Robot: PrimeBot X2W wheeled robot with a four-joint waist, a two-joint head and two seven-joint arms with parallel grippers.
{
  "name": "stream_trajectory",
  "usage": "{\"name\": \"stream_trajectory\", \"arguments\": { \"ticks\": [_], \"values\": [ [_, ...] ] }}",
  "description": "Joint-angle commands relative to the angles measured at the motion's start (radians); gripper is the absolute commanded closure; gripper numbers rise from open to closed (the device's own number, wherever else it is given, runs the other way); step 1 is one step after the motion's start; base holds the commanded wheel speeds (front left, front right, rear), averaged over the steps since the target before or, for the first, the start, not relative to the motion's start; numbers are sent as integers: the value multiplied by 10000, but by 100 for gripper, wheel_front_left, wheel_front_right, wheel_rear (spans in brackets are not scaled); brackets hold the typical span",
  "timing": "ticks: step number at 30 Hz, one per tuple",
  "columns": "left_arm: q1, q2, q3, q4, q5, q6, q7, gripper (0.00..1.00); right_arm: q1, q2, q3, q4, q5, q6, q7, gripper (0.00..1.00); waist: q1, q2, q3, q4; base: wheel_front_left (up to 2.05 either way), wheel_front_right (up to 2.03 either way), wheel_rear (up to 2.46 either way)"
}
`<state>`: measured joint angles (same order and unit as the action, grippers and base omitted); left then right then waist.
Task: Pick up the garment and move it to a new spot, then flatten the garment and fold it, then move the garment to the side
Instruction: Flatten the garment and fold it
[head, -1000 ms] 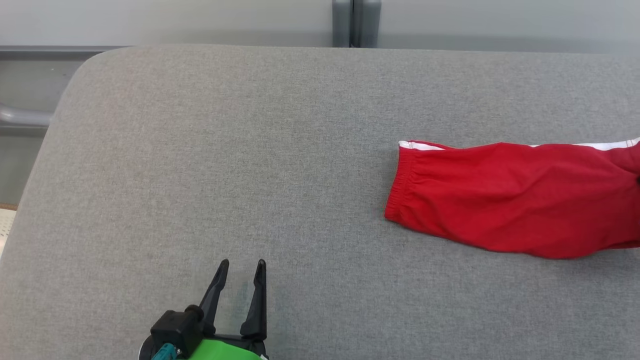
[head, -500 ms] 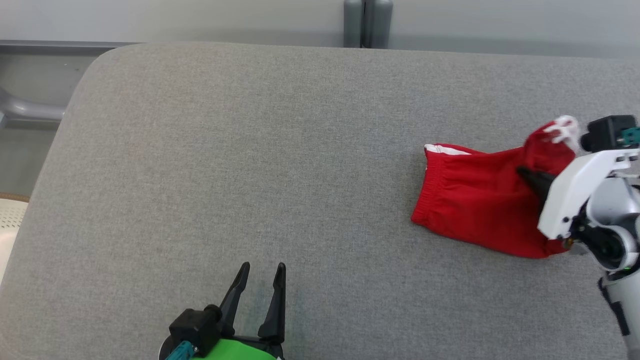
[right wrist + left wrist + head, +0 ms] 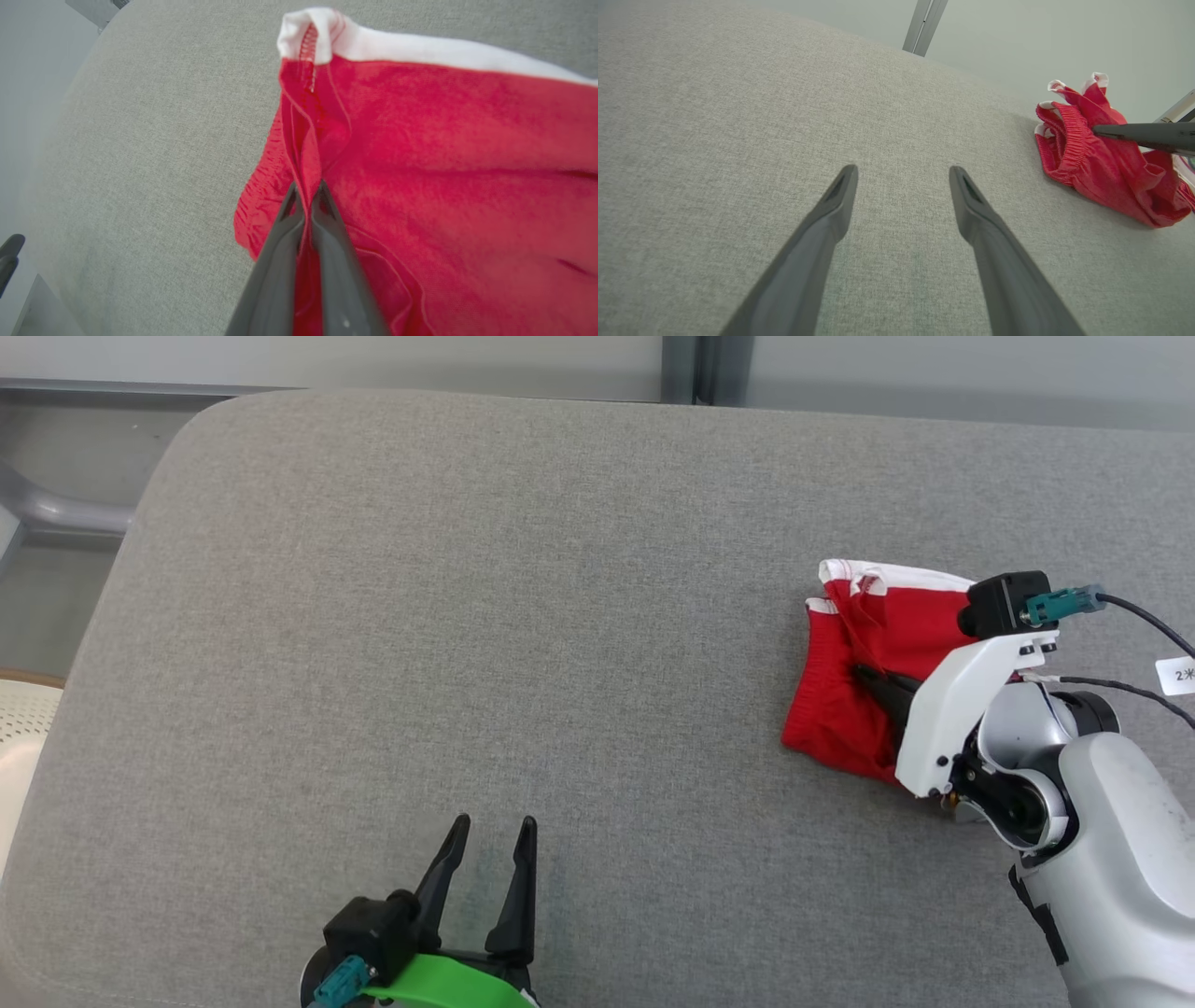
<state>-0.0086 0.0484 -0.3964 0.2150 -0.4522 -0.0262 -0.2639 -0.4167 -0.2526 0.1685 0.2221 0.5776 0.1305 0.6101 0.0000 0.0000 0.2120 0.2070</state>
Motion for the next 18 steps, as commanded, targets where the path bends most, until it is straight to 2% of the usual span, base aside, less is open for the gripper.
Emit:
{"name": "stream_trajectory", "arguments": {
  "ticks": [1,9,10,11,12,18],
  "values": [
    [-117,42,-63,46,-23,-26,0,0,-146,149,-109,194,-135,3,-251,100,0,0,21,0,0,0,0],
    [-119,42,-356,200,-41,0,0,0,-452,936,41,988,-158,3,-878,100,0,0,-113,-103,0,0,0],
    [-91,42,-353,213,-20,6,0,0,-476,1035,44,1067,-128,3,-985,96,0,0,-135,-137,0,0,0],
    [-49,42,-340,238,15,11,0,0,-518,1151,48,1141,-80,3,-1192,71,0,0,-170,-193,0,0,0],
    [-17,42,-323,254,46,16,0,0,-567,1235,9,1184,-73,3,-1445,0,0,0,-195,-238,0,0,0],
    [242,42,-46,406,189,-10,0,0,-269,1607,223,1439,269,3,-2735,0,0,0,-579,-688,0,0,0]
  ]
}}
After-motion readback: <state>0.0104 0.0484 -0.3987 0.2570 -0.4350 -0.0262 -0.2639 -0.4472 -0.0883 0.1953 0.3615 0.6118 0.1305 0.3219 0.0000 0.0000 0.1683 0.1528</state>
